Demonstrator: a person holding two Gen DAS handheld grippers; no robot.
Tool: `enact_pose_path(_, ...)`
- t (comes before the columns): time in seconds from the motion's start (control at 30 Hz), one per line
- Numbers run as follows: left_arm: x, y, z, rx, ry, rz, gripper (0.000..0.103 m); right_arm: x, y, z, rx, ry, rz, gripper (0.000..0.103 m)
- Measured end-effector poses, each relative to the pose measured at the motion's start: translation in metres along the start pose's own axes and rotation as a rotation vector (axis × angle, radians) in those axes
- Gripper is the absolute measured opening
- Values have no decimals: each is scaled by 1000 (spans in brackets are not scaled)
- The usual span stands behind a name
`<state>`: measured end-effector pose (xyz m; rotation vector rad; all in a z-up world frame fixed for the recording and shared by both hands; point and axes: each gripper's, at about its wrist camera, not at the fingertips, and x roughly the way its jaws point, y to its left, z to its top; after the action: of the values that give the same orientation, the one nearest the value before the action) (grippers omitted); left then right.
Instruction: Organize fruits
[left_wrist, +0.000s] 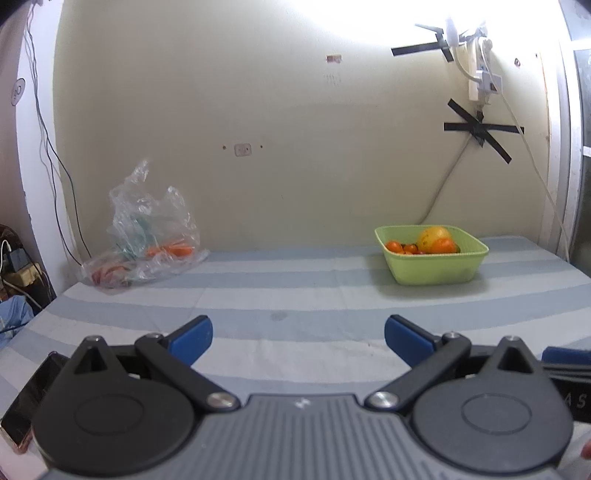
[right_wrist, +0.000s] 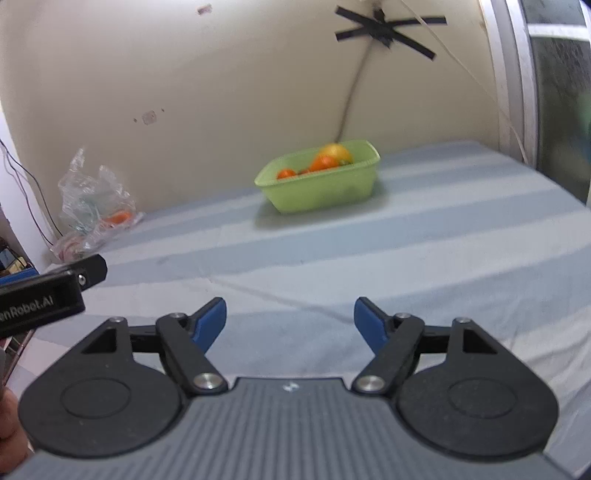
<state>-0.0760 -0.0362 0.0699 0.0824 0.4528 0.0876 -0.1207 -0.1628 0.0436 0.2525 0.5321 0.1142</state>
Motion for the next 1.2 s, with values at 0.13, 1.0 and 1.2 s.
enact_pose_path(0.13,-2,2,2,-9,0,-14,103,-2,6,4,-29,-14,13,80)
enact_pose_path(1.0,-2,9,1,-18,30,-9,103,3,19,4,-69,-1,37,81)
enact_pose_path(1.2,3,11,-1,-23,62,-12,103,5,17,3,-70,6,33,81)
